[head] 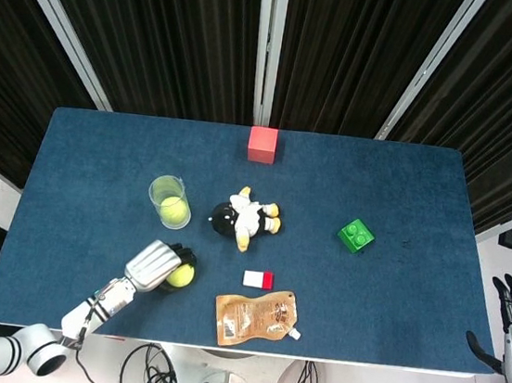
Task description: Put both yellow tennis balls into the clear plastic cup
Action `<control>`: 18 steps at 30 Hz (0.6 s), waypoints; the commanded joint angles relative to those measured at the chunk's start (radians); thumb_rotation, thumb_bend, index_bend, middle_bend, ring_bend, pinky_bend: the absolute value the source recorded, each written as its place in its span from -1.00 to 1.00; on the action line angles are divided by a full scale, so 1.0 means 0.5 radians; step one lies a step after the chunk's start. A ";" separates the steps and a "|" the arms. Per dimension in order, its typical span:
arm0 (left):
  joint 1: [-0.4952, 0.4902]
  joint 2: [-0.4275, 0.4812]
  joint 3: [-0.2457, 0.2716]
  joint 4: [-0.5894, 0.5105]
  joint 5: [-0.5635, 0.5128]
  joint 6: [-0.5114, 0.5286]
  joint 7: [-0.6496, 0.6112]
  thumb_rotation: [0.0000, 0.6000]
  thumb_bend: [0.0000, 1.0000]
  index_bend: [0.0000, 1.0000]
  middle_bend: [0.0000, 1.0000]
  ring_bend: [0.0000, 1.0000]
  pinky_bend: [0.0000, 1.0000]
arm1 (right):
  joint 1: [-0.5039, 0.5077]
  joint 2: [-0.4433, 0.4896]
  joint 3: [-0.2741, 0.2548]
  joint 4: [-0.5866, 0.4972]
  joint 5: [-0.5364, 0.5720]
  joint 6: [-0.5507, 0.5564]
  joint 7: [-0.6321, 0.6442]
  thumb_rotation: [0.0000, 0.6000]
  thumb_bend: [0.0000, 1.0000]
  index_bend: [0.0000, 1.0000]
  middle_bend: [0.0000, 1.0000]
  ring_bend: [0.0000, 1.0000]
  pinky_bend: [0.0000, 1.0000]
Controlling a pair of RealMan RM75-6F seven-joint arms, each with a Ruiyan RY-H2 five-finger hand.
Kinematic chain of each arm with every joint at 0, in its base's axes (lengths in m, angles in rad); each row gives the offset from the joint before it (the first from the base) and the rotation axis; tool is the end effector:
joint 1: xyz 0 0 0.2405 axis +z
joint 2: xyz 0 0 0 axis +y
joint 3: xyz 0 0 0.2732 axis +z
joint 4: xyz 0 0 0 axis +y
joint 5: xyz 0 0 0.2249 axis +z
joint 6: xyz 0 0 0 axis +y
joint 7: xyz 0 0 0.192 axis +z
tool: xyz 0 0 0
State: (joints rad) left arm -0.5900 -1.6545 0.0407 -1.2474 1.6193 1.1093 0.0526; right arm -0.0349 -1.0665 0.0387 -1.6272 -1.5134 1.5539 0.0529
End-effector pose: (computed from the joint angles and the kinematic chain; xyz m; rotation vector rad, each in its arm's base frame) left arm -0.1915 0.3202 -0.0926 -2.1089 -0.8014 -1.0359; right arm -0.3510 -0.1882 0.1783 1.2905 -0.9345 0.8719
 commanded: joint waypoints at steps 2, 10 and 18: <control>0.018 -0.027 -0.012 0.040 0.017 0.064 -0.010 1.00 -0.62 0.14 0.06 0.13 0.78 | 0.000 0.002 0.001 -0.005 -0.005 0.005 -0.002 1.00 -0.62 -1.00 -1.00 -1.00 -1.00; 0.049 0.196 -0.112 -0.297 0.116 0.355 0.124 1.00 -0.60 0.24 0.18 0.20 0.79 | -0.004 0.007 0.002 -0.010 -0.009 0.013 -0.001 1.00 -0.62 -1.00 -1.00 -1.00 -1.00; 0.025 0.465 -0.397 -0.664 0.022 0.508 0.290 1.00 -0.60 0.26 0.21 0.20 0.78 | 0.008 0.008 -0.009 -0.024 -0.031 -0.006 -0.023 1.00 -0.62 -1.00 -1.00 -1.00 -1.00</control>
State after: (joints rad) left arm -0.5698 -1.4567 -0.1073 -1.5427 1.6591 1.3450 0.1700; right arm -0.0314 -1.0629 0.0347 -1.6384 -1.5279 1.5513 0.0426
